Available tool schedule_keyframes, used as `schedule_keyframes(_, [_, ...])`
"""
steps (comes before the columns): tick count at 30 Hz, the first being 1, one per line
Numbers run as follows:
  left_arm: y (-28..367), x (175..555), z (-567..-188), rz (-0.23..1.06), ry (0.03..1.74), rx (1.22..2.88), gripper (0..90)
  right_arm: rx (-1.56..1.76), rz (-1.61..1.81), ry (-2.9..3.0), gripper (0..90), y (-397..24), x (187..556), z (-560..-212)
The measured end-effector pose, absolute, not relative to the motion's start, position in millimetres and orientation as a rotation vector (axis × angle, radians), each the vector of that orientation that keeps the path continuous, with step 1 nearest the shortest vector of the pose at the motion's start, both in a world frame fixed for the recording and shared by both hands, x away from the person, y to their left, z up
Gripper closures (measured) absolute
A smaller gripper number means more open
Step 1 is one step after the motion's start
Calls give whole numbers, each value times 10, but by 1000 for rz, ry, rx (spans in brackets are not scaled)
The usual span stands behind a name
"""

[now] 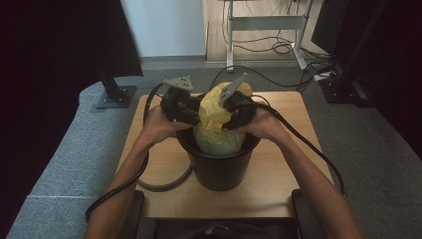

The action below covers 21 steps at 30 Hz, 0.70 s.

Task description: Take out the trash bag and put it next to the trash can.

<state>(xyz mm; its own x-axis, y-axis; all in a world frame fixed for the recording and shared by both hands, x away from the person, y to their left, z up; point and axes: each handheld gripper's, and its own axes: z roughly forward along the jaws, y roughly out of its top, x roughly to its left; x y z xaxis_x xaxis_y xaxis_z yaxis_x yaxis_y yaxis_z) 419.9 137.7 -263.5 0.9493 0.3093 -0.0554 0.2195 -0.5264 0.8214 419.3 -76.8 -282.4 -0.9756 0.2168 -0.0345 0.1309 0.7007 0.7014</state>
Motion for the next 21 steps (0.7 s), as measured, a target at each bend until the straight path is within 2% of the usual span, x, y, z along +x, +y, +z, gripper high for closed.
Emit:
schedule_keyframes(6, [1661,4179,-2646,148,424,2110,133,338,1167,2759,756,-856,4254,-2725])
schedule_keyframes(8, [1697,4176,-2654,149,431,2107,128,351,1191,2753,756,-896,4274,-2686])
schedule_keyframes(15, [1942,4145,-2773,213,484,2115,5,396,1222,2723,755,-1040,4324,-2570])
schedule_keyframes(21, [2093,4121,-2843,236,507,2111,0,402,1234,2705,754,-1094,4328,-2459])
